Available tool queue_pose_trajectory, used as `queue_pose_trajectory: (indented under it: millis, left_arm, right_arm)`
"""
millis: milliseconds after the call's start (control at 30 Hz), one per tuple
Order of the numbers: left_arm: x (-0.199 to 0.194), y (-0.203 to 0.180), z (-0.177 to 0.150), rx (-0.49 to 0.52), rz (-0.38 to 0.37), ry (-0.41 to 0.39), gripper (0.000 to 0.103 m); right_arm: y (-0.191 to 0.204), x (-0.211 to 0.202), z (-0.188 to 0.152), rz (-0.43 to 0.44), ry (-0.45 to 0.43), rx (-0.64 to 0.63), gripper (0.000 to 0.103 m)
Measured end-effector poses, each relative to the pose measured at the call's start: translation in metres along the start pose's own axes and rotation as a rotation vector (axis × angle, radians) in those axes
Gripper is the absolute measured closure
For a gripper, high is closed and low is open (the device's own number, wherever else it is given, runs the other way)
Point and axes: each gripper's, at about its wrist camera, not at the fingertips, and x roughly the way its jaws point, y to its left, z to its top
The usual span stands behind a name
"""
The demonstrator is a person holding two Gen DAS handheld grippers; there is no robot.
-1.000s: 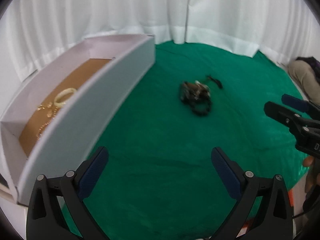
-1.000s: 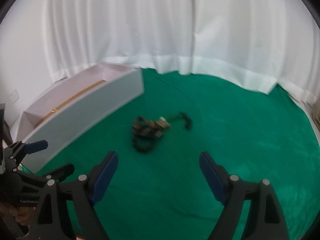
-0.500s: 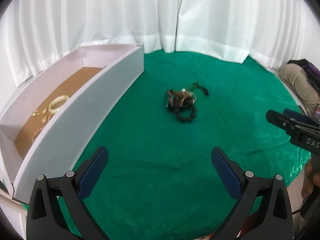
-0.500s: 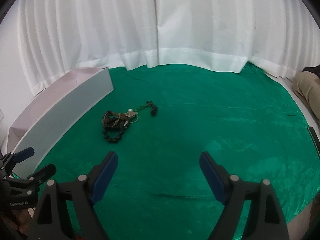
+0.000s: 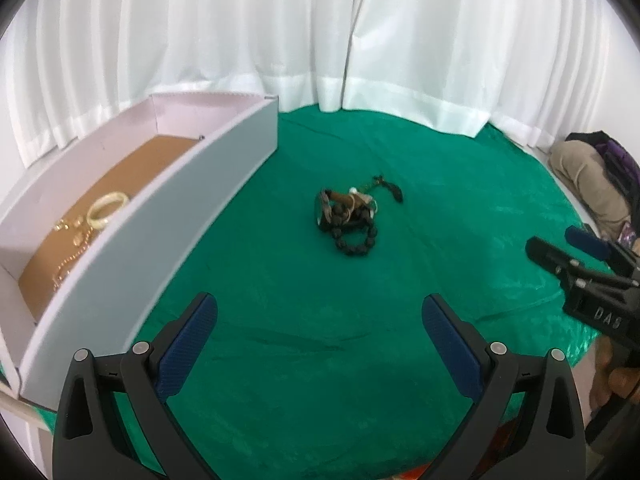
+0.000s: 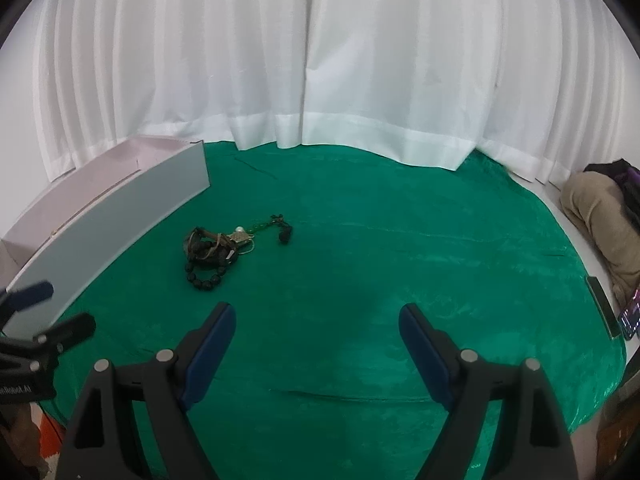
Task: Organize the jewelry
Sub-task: 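Withdraw both tools from the box and hold them over the cloth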
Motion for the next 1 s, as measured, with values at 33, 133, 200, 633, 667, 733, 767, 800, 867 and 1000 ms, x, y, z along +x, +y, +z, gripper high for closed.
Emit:
queue_pose_trajectory:
  millis: [33,133,200,633,667,733,767,800,867,1000]
  left_arm:
    - [-0.001,0.000,0.001,0.001,0.002,0.000,0.001]
    - [-0.001,-0.001,0.003,0.019,0.023,0.000,0.001]
    - [-0.003,-0.002,0.003,0.031,0.038,-0.011,0.001]
    - [-0.003,0.009,0.005,-0.001,0.050,-0.022,0.001]
    - [-0.002,0.010,0.005,-0.003,0.049,-0.022,0.001]
    - [-0.001,0.011,0.005,-0.005,0.049,-0.017,0.001]
    - [0.000,0.012,0.005,-0.007,0.049,-0.011,0.001]
    - [0.002,0.012,0.005,-0.009,0.050,-0.009,0.001]
    - [0.004,0.013,0.005,-0.012,0.053,-0.004,0.001]
    - [0.008,0.012,0.006,-0.013,0.048,0.009,0.001]
  right_arm:
    - [0.001,0.001,0.000,0.009,0.002,-0.004,0.017]
    - [0.005,0.002,0.000,0.054,0.001,-0.002,0.018]
    - [0.005,0.003,0.000,0.084,0.008,0.013,0.018]
    - [0.015,0.009,0.000,0.062,0.043,-0.048,0.017]
    - [0.015,0.009,0.000,0.062,0.046,-0.047,0.017]
    - [0.015,0.010,0.000,0.062,0.051,-0.047,0.017]
    - [0.015,0.010,0.001,0.059,0.054,-0.051,0.017]
    - [0.016,0.010,0.001,0.054,0.055,-0.055,0.017]
    - [0.017,0.009,0.001,0.051,0.054,-0.058,0.017]
    - [0.017,0.008,0.002,0.053,0.046,-0.060,0.017]
